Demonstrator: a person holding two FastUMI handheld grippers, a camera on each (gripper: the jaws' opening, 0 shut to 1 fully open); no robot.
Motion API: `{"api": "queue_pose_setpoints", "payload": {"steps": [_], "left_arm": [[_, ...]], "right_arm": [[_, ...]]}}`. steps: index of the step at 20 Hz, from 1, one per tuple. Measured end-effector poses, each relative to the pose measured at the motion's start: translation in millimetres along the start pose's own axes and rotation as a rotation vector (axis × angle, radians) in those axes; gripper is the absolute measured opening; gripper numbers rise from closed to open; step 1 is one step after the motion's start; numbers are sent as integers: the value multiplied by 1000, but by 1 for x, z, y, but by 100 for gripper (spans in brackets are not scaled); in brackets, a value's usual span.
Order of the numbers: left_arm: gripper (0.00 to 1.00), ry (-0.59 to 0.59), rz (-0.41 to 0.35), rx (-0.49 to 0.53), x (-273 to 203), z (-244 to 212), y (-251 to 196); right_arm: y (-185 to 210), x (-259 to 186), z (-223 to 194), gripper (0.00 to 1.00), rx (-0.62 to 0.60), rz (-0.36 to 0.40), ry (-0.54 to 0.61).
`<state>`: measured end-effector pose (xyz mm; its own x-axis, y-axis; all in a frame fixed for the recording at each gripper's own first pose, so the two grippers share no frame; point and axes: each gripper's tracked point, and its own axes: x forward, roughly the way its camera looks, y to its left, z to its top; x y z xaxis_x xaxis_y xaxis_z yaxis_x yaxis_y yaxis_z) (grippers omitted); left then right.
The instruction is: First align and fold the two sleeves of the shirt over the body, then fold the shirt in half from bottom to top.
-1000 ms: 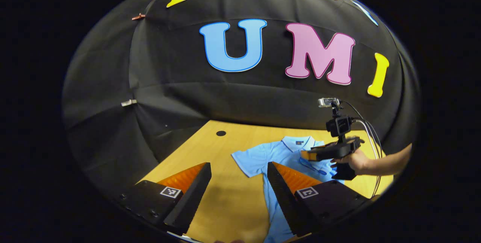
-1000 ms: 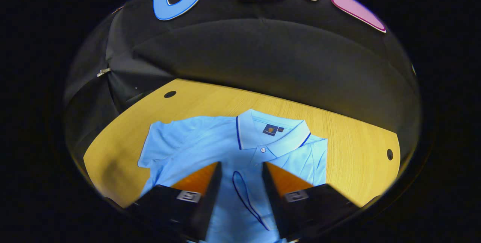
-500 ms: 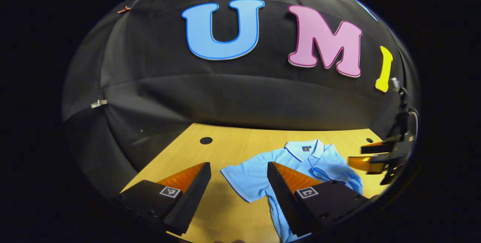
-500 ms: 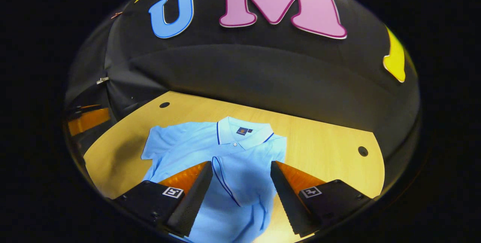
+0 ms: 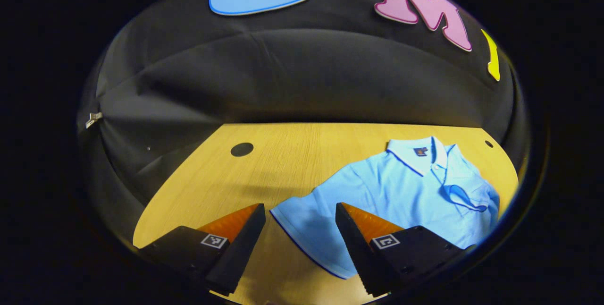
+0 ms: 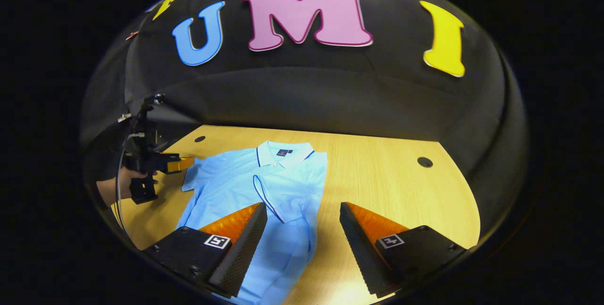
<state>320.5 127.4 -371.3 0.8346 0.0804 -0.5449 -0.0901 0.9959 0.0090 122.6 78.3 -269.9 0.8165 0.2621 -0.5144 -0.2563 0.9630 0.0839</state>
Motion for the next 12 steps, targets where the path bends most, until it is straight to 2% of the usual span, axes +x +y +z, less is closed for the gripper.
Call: {"api": "queue_pose_setpoints", "payload": {"steps": [5, 7, 11, 12], "left_arm": [[96, 62, -18, 11, 27, -16, 3], [88, 78, -48, 11, 27, -19, -8], [23, 78, -80, 20, 29, -17, -27], [16, 73, -74, 25, 29, -16, -27]], "right_arm": [[-2, -20, -30, 99, 44, -9, 39], [-5, -28, -38, 99, 68, -21, 50], [-9, -40, -56, 99, 92, -27, 79], [-13, -40, -56, 99, 82, -33, 74]]}}
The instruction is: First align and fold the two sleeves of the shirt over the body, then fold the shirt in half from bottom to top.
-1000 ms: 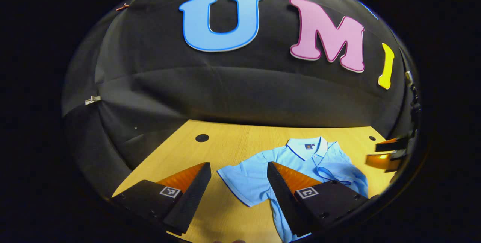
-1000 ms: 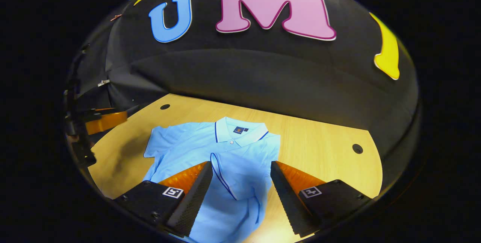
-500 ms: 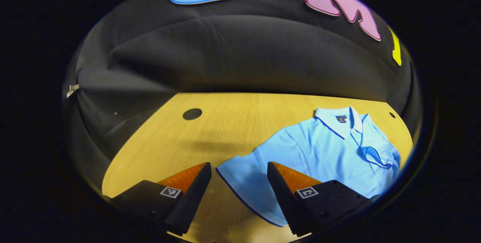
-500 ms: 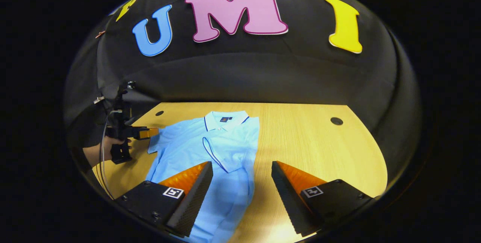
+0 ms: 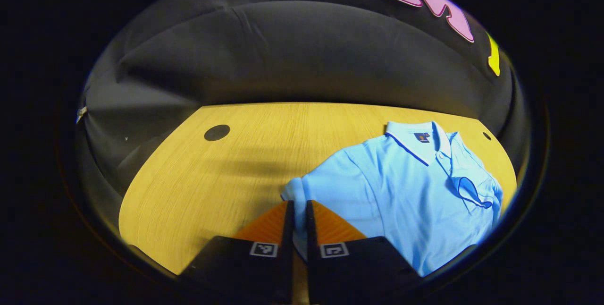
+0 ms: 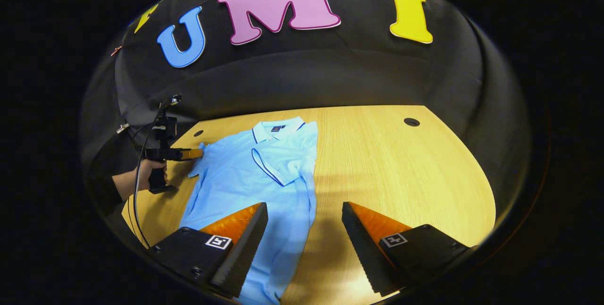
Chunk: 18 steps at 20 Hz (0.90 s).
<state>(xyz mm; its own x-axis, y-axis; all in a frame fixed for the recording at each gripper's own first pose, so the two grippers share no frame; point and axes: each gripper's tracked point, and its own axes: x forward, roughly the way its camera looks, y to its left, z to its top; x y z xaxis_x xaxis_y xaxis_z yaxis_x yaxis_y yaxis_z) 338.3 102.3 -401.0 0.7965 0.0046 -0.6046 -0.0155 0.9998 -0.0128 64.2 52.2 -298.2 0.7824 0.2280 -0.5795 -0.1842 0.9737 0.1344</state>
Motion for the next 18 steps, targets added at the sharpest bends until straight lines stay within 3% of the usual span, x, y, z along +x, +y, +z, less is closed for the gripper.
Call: {"api": "queue_pose_setpoints", "payload": {"steps": [2, 4, 5, 7, 14, 18], "left_arm": [[7, -6, -1, -5, 1, 2, -4], [6, -3, -8, -10, -3, 4, -9], [6, -5, 13, 22, -6, 8, -9], [6, -37, -16, 69, -13, 28, -24], [6, -170, -198, 215, -57, 113, -148], [6, -184, -280, 274, -64, 118, -212]], "right_arm": [[-8, -1, 0, 98, -12, -10, -3], [-12, -3, 3, 99, -5, -9, -4], [-15, -4, 6, 99, 3, -12, -9], [-20, -6, 8, 98, 9, -24, -17], [-27, -17, 11, 99, -5, -34, -19], [-35, -21, 15, 98, -16, -40, -27]]}}
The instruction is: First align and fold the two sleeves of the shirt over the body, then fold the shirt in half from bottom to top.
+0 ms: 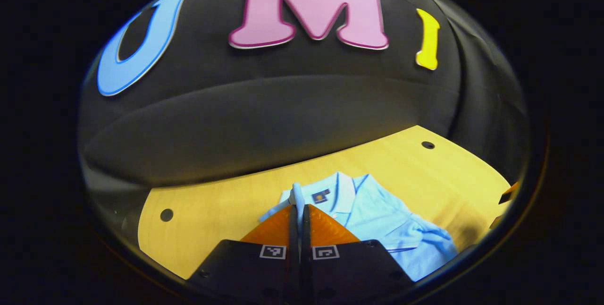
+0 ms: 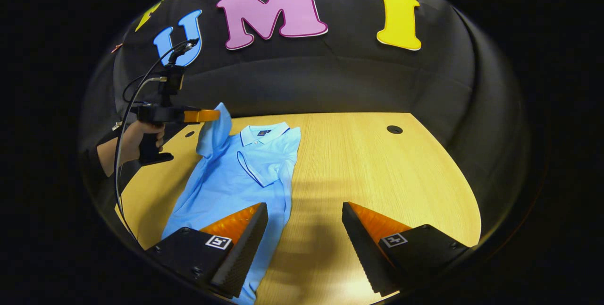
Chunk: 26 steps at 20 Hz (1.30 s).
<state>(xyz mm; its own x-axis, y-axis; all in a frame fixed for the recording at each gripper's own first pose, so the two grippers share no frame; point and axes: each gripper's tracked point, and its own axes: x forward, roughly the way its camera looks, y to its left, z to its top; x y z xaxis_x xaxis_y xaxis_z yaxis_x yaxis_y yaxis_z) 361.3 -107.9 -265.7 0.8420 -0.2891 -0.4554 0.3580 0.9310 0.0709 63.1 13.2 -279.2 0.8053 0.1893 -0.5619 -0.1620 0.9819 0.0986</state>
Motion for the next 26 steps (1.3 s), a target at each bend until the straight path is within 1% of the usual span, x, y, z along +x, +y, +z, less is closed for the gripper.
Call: {"api": "queue_pose_setpoints", "payload": {"steps": [3, 5, 6, 7, 8, 10, 14, 16, 19, 20, 21, 22, 24, 26], "left_arm": [[6, 1, -82, -60, 13, -3, -55], [14, 14, -163, -127, 12, -9, -89], [24, 13, -188, -154, 8, -9, -99], [47, -2, -197, -171, 2, -10, -104], [69, -14, -189, -172, -4, -12, -102], [99, -17, -165, -178, -22, -21, -96], [98, -27, -103, -222, -89, -45, -77], [97, 5, -72, -204, -131, -69, -64], [97, 38, -26, -203, -196, -105, -48], [97, 51, 9, -200, -211, -118, -43], [97, 72, 64, -208, -229, -135, -36], [97, 86, 94, -225, -247, -148, -33], [97, 110, 119, -258, -276, -174, -34], [98, 131, 108, -283, -293, -204, -42]], "right_arm": [[-8, -3, 0, 99, 18, -6, -3], [-14, -4, 1, 99, 24, -16, -9], [-15, -6, 0, 99, 28, -19, -8], [-17, -6, -1, 99, 33, -21, -7], [-19, -10, -2, 99, 39, -26, -8], [-19, -15, -6, 99, 45, -36, -8], [-5, -22, -20, 99, 54, -29, 18], [3, -30, -28, 99, 63, -31, 35], [26, -41, -43, 99, 77, -8, 53], [34, -45, -52, 99, 67, 3, 72], [43, -48, -61, 99, 60, 16, 91], [53, -51, -69, 99, 55, 31, 106], [71, -59, -83, 99, 44, 49, 127], [89, -68, -100, 99, 40, 66, 147]]}}
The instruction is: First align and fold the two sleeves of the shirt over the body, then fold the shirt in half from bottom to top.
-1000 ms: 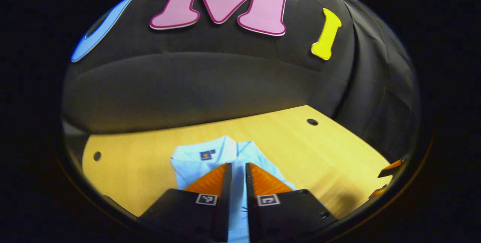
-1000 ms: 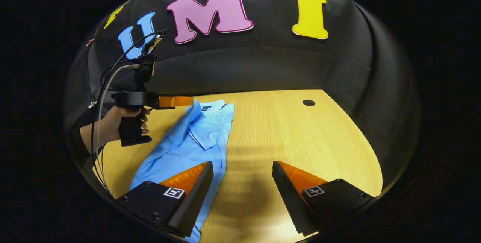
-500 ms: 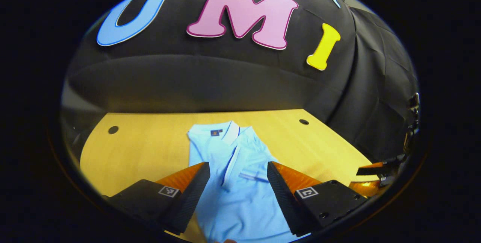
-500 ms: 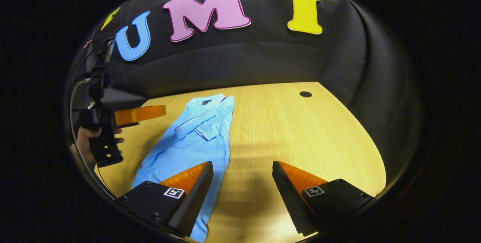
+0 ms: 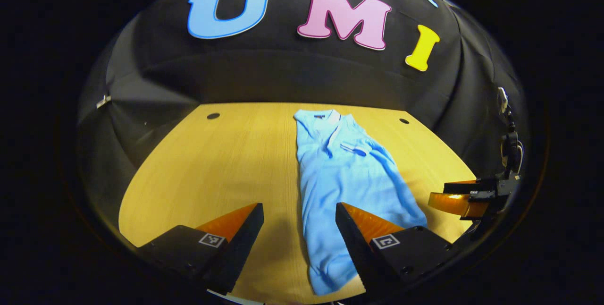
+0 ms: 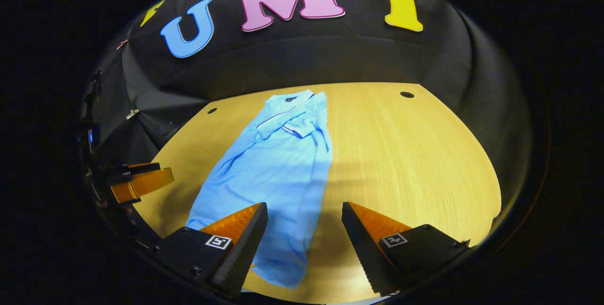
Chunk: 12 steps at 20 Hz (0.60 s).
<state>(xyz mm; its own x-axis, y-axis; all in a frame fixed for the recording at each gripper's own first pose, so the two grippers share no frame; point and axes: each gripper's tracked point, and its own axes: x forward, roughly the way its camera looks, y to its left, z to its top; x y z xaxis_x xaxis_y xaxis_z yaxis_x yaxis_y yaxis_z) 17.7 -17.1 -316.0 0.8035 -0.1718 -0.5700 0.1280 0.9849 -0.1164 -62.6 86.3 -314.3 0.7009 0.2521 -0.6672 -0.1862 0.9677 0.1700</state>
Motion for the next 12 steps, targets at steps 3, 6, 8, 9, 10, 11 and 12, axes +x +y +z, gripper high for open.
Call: {"api": "queue_pose_setpoints", "payload": {"steps": [3, 6, 8, 9, 10, 11, 12], "left_arm": [[97, 75, -4, 9, -4, -50, -11], [97, 124, -45, 22, -8, -87, -35], [98, 154, -38, 29, -5, -104, -38], [98, 160, -32, 23, -3, -109, -40], [98, 167, -28, 18, -1, -111, -40], [97, 181, -21, 17, 1, -116, -40], [98, 182, -8, 29, 3, -118, -38]], "right_arm": [[16, -6, -32, 99, -7, 8, 49], [21, -9, -58, 99, 31, -7, 96], [21, -10, -70, 99, 40, -23, 107], [20, -12, -76, 99, 26, -35, 114], [19, -14, -82, 99, 19, -41, 123], [18, -13, -89, 98, 18, -45, 136], [18, -13, -96, 99, 21, -49, 152]]}}
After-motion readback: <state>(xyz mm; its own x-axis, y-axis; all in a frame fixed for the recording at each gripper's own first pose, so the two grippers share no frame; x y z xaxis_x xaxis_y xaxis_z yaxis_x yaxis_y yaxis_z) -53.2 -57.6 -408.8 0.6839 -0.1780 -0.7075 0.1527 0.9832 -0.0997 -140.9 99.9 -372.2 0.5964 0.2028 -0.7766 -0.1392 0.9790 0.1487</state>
